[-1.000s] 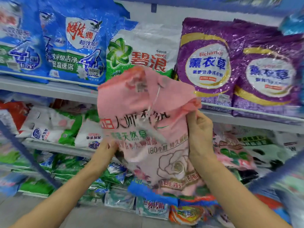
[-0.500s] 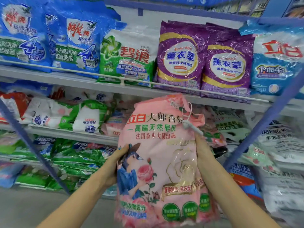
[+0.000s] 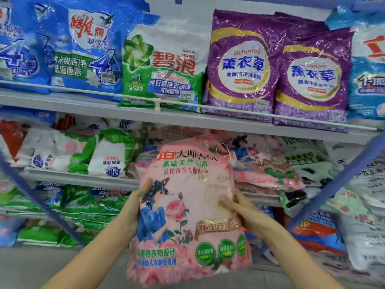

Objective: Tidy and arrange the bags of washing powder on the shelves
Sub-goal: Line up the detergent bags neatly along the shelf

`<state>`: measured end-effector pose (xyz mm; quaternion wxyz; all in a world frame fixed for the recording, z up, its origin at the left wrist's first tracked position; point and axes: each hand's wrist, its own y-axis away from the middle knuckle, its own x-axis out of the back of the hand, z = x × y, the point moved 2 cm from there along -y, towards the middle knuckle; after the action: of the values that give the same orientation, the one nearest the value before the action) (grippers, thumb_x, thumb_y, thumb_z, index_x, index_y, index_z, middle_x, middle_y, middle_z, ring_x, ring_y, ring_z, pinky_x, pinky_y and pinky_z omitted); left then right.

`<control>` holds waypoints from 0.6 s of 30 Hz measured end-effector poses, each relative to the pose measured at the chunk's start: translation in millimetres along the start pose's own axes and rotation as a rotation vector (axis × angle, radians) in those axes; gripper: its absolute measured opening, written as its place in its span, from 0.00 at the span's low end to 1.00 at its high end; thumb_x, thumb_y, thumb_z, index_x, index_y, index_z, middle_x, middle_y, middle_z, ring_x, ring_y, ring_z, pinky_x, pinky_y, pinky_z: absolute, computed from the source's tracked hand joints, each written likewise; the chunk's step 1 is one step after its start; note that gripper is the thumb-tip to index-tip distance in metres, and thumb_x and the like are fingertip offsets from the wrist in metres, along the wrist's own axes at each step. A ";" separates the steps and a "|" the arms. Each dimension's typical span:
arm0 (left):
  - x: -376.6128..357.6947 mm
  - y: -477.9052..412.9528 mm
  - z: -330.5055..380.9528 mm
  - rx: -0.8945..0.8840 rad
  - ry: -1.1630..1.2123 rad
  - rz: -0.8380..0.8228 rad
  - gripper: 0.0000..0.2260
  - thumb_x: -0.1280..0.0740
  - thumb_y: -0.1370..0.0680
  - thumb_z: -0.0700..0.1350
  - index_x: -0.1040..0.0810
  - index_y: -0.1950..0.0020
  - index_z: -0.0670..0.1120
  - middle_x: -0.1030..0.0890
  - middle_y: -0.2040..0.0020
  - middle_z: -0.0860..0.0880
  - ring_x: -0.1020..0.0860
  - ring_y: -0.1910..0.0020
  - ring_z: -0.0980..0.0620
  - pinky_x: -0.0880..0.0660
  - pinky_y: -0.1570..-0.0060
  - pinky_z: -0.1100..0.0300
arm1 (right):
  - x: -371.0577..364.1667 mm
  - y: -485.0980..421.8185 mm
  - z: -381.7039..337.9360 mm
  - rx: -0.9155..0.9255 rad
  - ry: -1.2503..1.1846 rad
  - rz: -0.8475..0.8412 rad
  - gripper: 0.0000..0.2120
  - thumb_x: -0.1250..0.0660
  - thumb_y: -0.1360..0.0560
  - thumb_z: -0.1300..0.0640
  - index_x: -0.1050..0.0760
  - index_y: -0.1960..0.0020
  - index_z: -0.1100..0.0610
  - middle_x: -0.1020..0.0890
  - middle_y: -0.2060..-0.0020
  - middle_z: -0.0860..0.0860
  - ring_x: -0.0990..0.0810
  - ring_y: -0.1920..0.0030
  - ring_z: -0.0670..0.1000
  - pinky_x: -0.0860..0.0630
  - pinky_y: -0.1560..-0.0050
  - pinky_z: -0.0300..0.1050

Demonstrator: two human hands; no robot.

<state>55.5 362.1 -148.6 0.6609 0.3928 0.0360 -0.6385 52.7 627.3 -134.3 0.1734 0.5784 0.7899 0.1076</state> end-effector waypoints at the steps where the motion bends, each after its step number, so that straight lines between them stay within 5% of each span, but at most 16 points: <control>1: -1.3 -8.7 13.7 -0.027 -0.022 0.011 0.16 0.33 0.30 0.52 0.15 0.58 0.40 0.15 0.60 0.40 0.16 0.64 0.45 0.20 0.67 0.55 | -3.1 -12.6 1.2 0.013 0.050 0.048 0.37 0.22 0.43 0.43 0.30 0.38 0.50 0.16 0.50 0.46 0.17 0.49 0.48 0.21 0.53 0.42; 3: -2.0 -29.7 41.0 -0.052 -0.069 0.055 0.13 0.35 0.25 0.50 0.18 0.58 0.41 0.16 0.67 0.43 0.17 0.71 0.49 0.22 0.71 0.59 | -8.6 -41.0 -3.9 0.031 0.070 0.120 0.28 0.25 0.37 0.50 0.29 0.39 0.51 0.15 0.51 0.47 0.17 0.50 0.48 0.21 0.50 0.43; 7: -1.1 -76.8 87.9 0.020 -0.131 0.041 0.08 0.37 0.22 0.44 0.21 0.55 0.42 0.17 0.67 0.44 0.18 0.70 0.48 0.19 0.68 0.57 | -8.4 -101.7 -27.8 0.038 0.005 0.253 0.18 0.28 0.31 0.56 0.25 0.43 0.54 0.14 0.62 0.47 0.16 0.62 0.45 0.22 0.64 0.36; 11: -12.6 -124.8 134.8 0.039 -0.237 -0.027 0.04 0.30 0.37 0.40 0.20 0.64 0.41 0.18 0.68 0.43 0.19 0.68 0.49 0.20 0.65 0.59 | -1.9 -155.2 -55.8 0.094 -0.092 0.333 0.21 0.29 0.30 0.59 0.27 0.38 0.60 0.15 0.66 0.50 0.16 0.66 0.47 0.22 0.67 0.37; 12: -14.5 -136.3 143.2 0.007 -0.292 -0.026 0.02 0.30 0.38 0.40 0.20 0.69 0.42 0.19 0.71 0.45 0.19 0.70 0.52 0.21 0.64 0.62 | 0.5 -166.1 -64.4 0.111 -0.090 0.378 0.19 0.30 0.29 0.58 0.26 0.39 0.59 0.15 0.63 0.50 0.16 0.63 0.48 0.21 0.61 0.38; 14: -7.6 -160.6 150.6 -0.092 -0.526 0.021 0.17 0.39 0.24 0.37 0.22 0.71 0.44 0.22 0.79 0.51 0.23 0.77 0.61 0.26 0.69 0.68 | 8.4 -185.2 -77.2 0.170 0.065 0.476 0.15 0.31 0.26 0.52 0.25 0.41 0.52 0.20 0.46 0.47 0.21 0.47 0.50 0.28 0.41 0.43; 16: -2.0 -176.7 149.4 -0.141 -0.804 0.062 0.18 0.48 0.17 0.39 0.26 0.63 0.47 0.24 0.80 0.58 0.25 0.76 0.64 0.29 0.66 0.69 | 13.4 -197.2 -80.0 0.188 0.430 0.514 0.20 0.36 0.24 0.46 0.31 0.34 0.47 0.31 0.35 0.43 0.31 0.36 0.48 0.38 0.35 0.42; 18: -6.1 -183.6 144.0 -0.201 -1.016 0.082 0.14 0.44 0.17 0.44 0.28 0.62 0.48 0.24 0.78 0.61 0.24 0.71 0.63 0.30 0.59 0.62 | 9.3 -206.0 -66.8 0.064 0.733 0.441 0.26 0.41 0.22 0.44 0.40 0.27 0.50 0.35 0.28 0.51 0.35 0.30 0.54 0.40 0.34 0.44</control>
<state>-171.2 308.4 -133.0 0.6540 -0.0309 -0.2437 -0.7155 -157.0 574.8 -150.8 -0.1641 0.6622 0.6594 0.3159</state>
